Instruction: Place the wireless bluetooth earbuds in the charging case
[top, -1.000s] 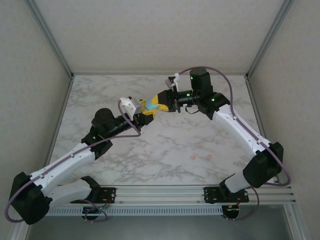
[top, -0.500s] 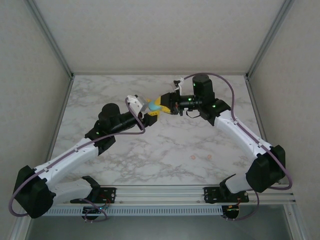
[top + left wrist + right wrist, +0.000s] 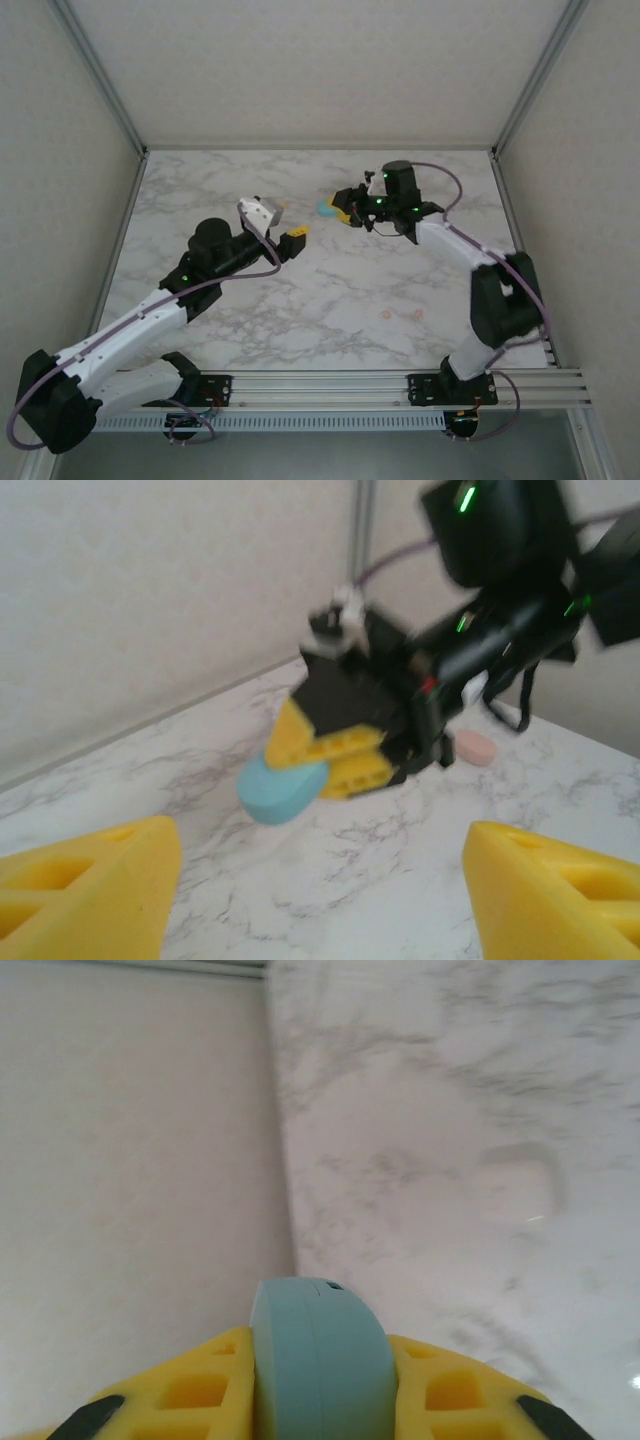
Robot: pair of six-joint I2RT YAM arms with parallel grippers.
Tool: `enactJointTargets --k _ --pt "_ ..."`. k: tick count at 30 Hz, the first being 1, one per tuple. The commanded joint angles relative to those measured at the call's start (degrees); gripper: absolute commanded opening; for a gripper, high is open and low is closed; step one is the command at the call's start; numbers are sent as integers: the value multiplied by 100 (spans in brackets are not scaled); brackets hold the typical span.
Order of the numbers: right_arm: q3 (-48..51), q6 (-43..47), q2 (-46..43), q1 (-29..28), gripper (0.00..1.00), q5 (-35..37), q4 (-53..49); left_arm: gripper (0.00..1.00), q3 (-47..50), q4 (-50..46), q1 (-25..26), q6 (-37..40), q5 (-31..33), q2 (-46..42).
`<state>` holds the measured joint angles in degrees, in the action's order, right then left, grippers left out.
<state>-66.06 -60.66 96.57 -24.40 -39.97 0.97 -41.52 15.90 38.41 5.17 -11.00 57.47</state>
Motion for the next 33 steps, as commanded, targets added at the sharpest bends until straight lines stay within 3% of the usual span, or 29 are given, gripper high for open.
enactJointTargets --k 1,7,15,20,23,29,33 --pt "-69 180 888 -20 18 50 332 79 -4 -417 -52 -456 890 -438" --pt "-591 536 1859 -95 19 229 119 84 -366 -1553 -148 -939 1374 -606" --pt "-1108 788 2575 -221 25 293 -318 87 -735 -2189 -325 -1405 1657 -459" --pt "-1143 1011 2582 -233 32 508 -647 88 -745 -2199 -374 -1355 1624 -574" --pt "-1152 1194 2445 -234 44 679 -972 88 -713 -2365 -411 -1334 1606 -664" --pt "-1128 1825 1741 -176 63 1616 -2156 90 -665 -2346 -466 -1360 1549 -720" --pt "-1066 2470 893 78 69 3006 -3189 91 -656 -2293 -493 -1387 1481 -685"
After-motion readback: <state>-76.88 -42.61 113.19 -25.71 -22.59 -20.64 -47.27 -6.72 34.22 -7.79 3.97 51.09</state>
